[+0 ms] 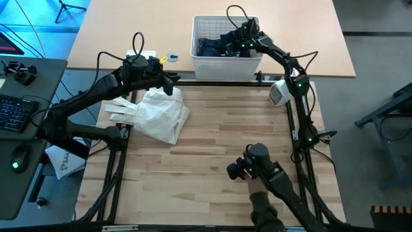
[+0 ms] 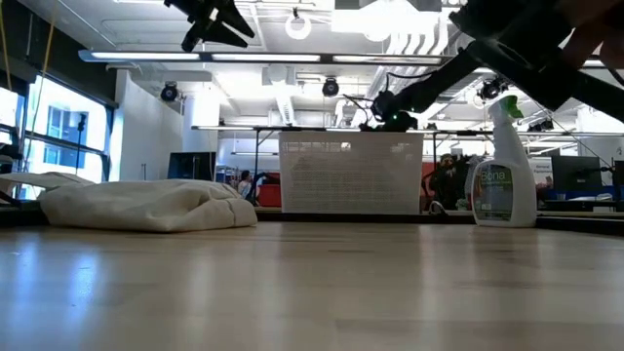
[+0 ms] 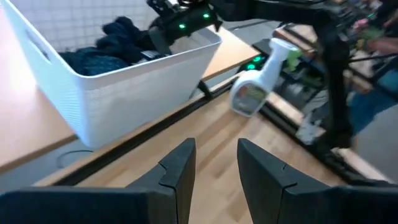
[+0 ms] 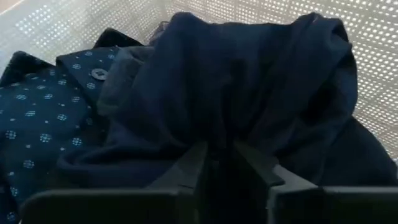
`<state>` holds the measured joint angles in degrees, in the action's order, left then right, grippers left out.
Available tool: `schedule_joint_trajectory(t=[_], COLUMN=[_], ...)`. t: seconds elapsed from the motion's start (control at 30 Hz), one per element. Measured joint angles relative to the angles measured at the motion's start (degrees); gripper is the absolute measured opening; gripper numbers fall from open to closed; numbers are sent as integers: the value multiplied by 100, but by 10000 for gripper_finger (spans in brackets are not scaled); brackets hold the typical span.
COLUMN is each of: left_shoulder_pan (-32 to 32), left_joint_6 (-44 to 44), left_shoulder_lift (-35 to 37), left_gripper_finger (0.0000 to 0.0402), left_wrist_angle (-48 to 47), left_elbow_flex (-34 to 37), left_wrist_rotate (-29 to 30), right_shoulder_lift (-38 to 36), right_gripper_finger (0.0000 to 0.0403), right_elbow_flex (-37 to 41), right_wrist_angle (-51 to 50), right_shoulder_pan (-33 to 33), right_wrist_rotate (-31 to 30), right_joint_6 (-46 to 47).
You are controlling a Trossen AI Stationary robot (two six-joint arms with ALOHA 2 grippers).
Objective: Fold laundry
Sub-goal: Put the blue underwear into the laundry bin, then return to Home Position
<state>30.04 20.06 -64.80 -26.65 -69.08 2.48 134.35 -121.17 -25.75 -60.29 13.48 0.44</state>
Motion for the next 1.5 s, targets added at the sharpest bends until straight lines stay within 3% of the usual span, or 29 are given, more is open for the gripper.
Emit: schedule_joint_trajectory(t=[0.27,0.4,0.57,0.83,1.03,1.23,1.4,1.5], left_shoulder_pan=[-7,-15,-13,-11,-13,-72,-264,-309], left_joint_6=[453,526,386,-47,-104,83,-155,-310], left_shoulder_lift=[285,639,1187,1771,1817,1820,1821,1821], left_gripper_finger=[108,108,108,108,108,108,108,108], left_wrist_angle=[240,189,-19,-351,-489,-830,-763,-655], left_elbow_flex=[0,0,0,-2,-2,-2,-2,-2], left_wrist_rotate=[-467,-507,-486,-173,-309,-522,-470,-425], right_shoulder_lift=[-425,-930,-1681,-2187,-2430,-3312,-4381,-5222], right_gripper_finger=[9,10,11,15,33,5,5,1], right_elbow_flex=[-25,-30,-27,27,25,17,32,649], right_wrist_angle=[13,-136,-658,-1473,-2344,-3666,-4542,-4425], right_shoulder_pan=[-117,-241,-398,-308,-299,9,584,1006], right_wrist_rotate=[-1,200,1397,1174,1419,1360,1466,1892], right_joint_6=[206,471,556,377,111,-651,-996,-912])
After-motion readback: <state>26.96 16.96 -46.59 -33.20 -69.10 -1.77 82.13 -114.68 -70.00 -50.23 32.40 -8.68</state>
